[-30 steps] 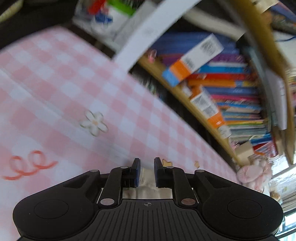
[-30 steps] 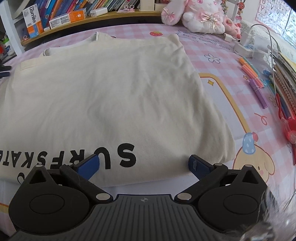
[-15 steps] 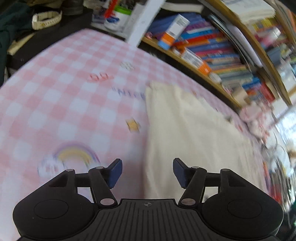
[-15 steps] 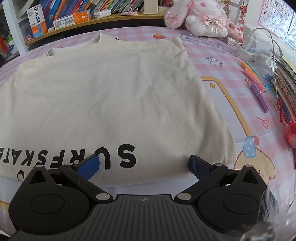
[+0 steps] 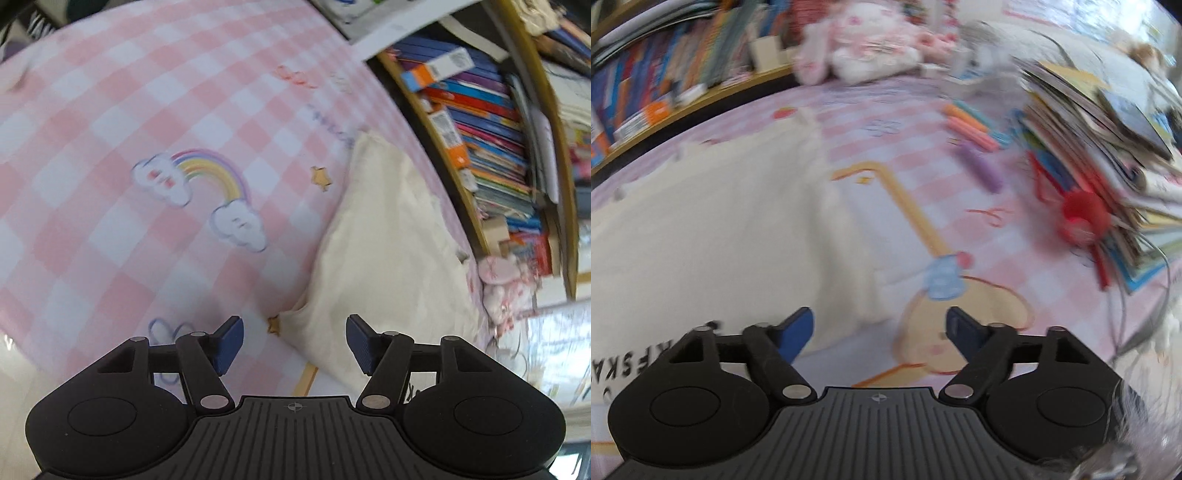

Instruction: Fold clothes

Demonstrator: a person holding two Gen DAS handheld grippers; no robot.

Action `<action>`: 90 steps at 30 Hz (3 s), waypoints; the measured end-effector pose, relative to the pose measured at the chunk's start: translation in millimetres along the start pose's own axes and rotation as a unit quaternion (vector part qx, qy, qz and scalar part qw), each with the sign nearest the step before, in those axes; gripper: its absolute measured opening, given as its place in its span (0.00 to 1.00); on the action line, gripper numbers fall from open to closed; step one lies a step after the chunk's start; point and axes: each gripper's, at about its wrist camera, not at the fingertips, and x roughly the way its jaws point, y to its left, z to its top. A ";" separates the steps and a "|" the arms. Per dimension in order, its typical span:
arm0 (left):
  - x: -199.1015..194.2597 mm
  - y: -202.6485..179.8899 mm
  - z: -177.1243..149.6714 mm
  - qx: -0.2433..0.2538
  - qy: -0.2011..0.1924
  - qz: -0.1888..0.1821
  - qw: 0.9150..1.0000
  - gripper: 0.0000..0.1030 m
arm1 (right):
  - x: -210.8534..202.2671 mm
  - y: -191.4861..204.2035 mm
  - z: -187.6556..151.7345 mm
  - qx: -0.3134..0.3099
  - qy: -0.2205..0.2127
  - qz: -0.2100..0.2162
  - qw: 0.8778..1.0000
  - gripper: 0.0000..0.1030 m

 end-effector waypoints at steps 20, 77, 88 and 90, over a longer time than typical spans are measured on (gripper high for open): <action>6.9 -22.6 -35.5 -0.013 -0.074 0.041 0.996 0.67 | 8.9 -28.0 10.4 -0.073 0.024 0.072 0.994 0.10; 20.1 -85.7 5.2 0.294 -0.051 0.083 0.951 0.83 | -44.2 109.2 -60.7 -0.096 -0.073 0.030 0.992 0.83; 31.9 -59.2 50.8 0.309 0.030 0.008 0.951 0.83 | -50.5 241.8 -109.8 -0.153 -0.063 0.055 0.985 0.83; 32.6 -56.6 57.9 0.295 0.044 -0.008 0.954 0.83 | -51.8 268.5 -110.1 -0.185 -0.061 0.065 0.979 0.83</action>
